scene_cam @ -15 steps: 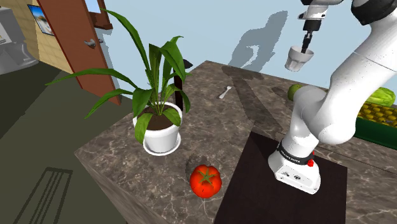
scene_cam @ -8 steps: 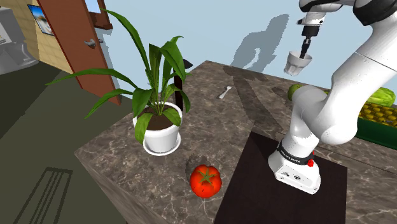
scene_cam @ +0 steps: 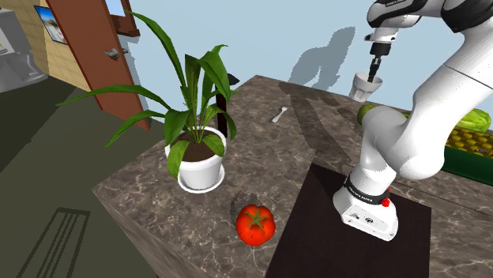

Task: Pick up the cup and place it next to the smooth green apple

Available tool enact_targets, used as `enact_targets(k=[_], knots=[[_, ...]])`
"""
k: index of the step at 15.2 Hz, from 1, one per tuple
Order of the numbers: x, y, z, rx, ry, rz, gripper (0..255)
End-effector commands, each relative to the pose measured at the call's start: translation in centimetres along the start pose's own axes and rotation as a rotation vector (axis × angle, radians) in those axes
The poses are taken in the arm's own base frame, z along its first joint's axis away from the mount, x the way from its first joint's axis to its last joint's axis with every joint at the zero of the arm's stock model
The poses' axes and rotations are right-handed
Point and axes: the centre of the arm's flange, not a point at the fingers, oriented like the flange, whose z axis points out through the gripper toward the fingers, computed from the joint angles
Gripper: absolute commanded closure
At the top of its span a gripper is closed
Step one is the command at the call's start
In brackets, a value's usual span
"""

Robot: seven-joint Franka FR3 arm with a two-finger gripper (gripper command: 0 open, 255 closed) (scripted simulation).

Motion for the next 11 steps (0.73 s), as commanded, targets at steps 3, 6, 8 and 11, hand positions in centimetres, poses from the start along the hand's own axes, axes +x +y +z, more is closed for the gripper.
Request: enact_targets(k=[3, 6, 8, 11], knots=[[0.1, 0.3, 2.0, -0.001, 0.000, 0.000, 255], [0.3, 0.6, 3.6, -0.001, 0.000, 0.000, 255], [0.4, 0.8, 4.6, -0.001, 0.000, 0.000, 255], [0.5, 1.0, 6.2, -0.001, 0.000, 0.000, 255]])
